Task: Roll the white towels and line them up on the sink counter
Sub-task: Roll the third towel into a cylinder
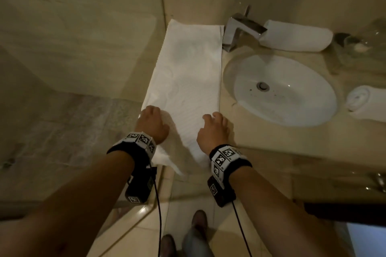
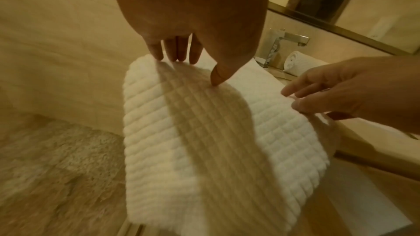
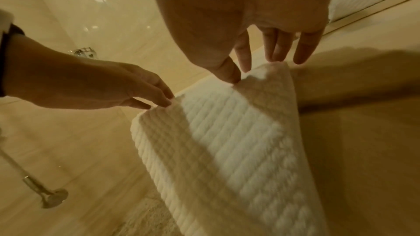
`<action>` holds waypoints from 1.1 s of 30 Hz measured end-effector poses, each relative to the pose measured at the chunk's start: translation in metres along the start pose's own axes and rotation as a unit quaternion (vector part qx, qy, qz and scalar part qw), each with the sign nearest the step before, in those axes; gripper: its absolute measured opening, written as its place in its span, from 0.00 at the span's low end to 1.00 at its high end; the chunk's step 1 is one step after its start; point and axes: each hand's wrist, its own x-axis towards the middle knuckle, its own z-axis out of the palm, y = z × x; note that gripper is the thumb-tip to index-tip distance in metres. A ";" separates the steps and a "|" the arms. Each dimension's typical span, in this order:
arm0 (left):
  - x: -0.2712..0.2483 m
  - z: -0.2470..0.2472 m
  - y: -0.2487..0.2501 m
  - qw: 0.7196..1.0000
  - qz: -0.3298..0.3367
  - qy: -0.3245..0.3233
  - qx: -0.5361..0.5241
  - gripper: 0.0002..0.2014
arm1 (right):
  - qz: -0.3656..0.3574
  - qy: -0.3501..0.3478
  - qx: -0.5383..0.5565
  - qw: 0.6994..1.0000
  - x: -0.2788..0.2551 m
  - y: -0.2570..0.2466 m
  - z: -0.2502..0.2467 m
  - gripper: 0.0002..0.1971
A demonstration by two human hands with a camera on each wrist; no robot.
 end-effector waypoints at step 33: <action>-0.043 0.111 -0.088 0.947 -0.119 0.002 -0.299 0.22 | 0.103 0.023 0.265 0.958 -0.047 0.084 0.126 0.18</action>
